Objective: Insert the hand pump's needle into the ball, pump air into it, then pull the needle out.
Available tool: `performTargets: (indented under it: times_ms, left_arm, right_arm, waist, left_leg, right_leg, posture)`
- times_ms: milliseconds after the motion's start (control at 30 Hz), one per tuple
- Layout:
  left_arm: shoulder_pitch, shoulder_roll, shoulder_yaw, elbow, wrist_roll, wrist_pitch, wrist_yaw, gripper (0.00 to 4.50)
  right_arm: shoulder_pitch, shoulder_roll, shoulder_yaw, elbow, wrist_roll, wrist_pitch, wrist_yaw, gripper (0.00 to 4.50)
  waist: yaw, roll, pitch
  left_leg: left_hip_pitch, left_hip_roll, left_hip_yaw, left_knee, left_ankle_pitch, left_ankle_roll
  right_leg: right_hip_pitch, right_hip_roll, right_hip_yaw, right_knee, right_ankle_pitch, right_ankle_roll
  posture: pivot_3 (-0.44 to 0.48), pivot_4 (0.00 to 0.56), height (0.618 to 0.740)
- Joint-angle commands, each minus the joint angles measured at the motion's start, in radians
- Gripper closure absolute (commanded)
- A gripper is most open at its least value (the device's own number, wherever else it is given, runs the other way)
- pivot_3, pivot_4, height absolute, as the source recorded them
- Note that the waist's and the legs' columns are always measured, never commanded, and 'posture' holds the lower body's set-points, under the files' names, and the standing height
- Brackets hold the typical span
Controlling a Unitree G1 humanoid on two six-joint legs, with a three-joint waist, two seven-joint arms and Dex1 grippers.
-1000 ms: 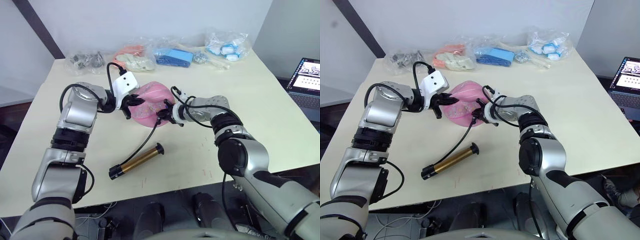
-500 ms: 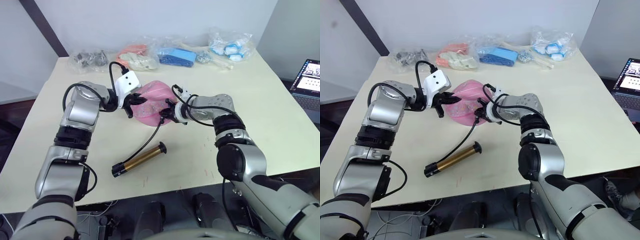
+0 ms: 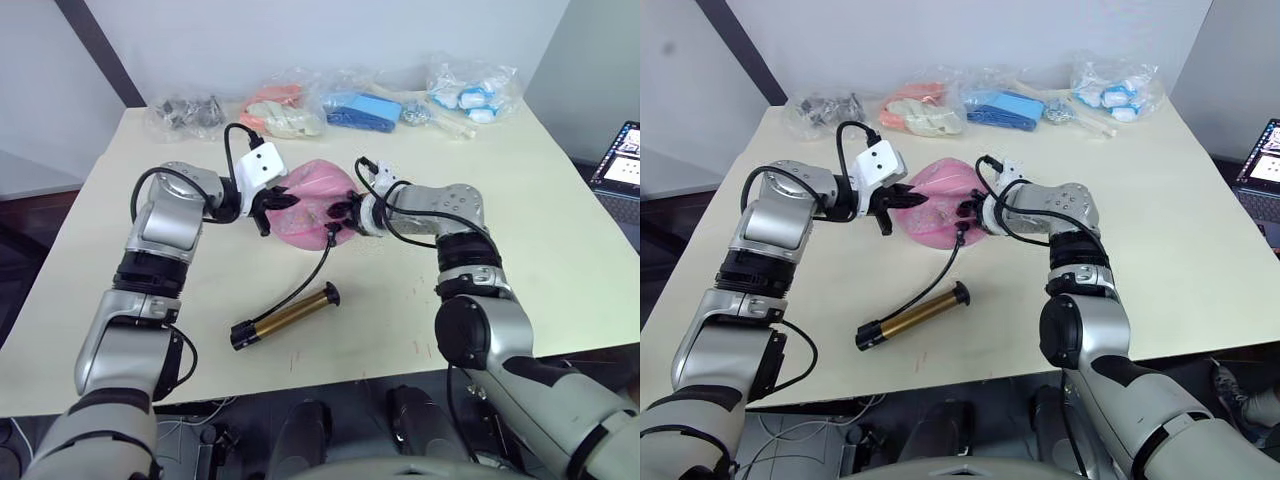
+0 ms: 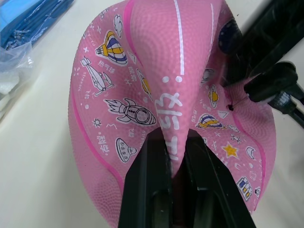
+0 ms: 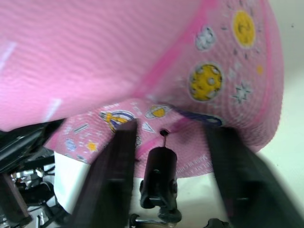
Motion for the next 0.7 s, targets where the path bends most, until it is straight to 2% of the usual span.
performTargets:
  times_ms: [33, 200, 300, 400, 500, 700]
  left_arm:
    - [0.039, 0.002, -0.060, 0.071, 0.034, 0.019, -0.024, 4.50]
    - [0.021, 0.001, -0.061, 0.100, 0.037, 0.011, -0.012, 4.50]
    - [0.016, 0.001, -0.062, 0.107, 0.037, 0.008, -0.011, 4.50]
    - [0.010, -0.003, -0.064, 0.110, 0.037, 0.010, -0.008, 4.50]
    - [0.009, -0.004, -0.066, 0.109, 0.038, 0.010, -0.008, 4.50]
    - [0.004, -0.004, -0.068, 0.113, 0.039, 0.006, -0.009, 4.50]
  right_arm:
    - [0.069, 0.067, 0.050, -0.170, -0.008, 0.030, -0.019, 0.82]
    - [0.218, 0.094, 0.166, -0.494, 0.064, 0.222, -0.018, 0.82]
    - [0.295, 0.073, 0.265, -0.662, 0.062, 0.269, 0.011, 0.82]
    - [0.365, -0.034, 0.452, -0.852, -0.002, 0.249, 0.057, 0.82]
    - [0.387, -0.055, 0.524, -0.922, -0.057, 0.234, 0.071, 0.82]
    - [0.381, 0.002, 0.535, -0.919, -0.160, 0.200, 0.047, 0.82]
  waist:
    - [0.002, 0.000, 0.000]
    - [0.007, 0.000, 0.000]
    - [-0.002, 0.002, -0.001]
    - [-0.001, 0.003, -0.001]
    - [0.000, 0.003, -0.001]
    - [0.001, 0.003, -0.001]
  left_leg:
    - [0.000, 0.000, 0.000, 0.000, 0.000, 0.000]
    - [-0.001, 0.000, -0.001, 0.000, 0.000, 0.000]
    - [0.000, 0.000, -0.001, 0.000, 0.000, 0.000]
    - [0.000, 0.001, -0.001, 0.000, 0.000, 0.000]
    - [0.000, 0.002, -0.001, 0.001, 0.000, 0.000]
    - [0.000, 0.002, -0.001, 0.001, 0.000, 0.000]
  right_leg:
    - [0.000, 0.000, 0.000, 0.000, 0.000, 0.000]
    - [0.000, -0.001, -0.001, -0.001, 0.000, 0.000]
    - [0.000, -0.001, -0.001, 0.000, 0.000, 0.000]
    - [0.000, 0.002, -0.001, 0.000, 0.000, 0.000]
    - [0.000, 0.004, -0.001, 0.000, -0.001, 0.001]
    - [0.000, 0.004, -0.001, 0.000, 0.000, 0.000]
  posture:
    - [0.000, 0.150, 0.740]
    - [0.000, 0.150, 0.740]
    - [0.000, 0.150, 0.740]
    - [0.000, 0.150, 0.740]
    - [0.000, 0.150, 0.740]
    - [0.000, 0.150, 0.740]
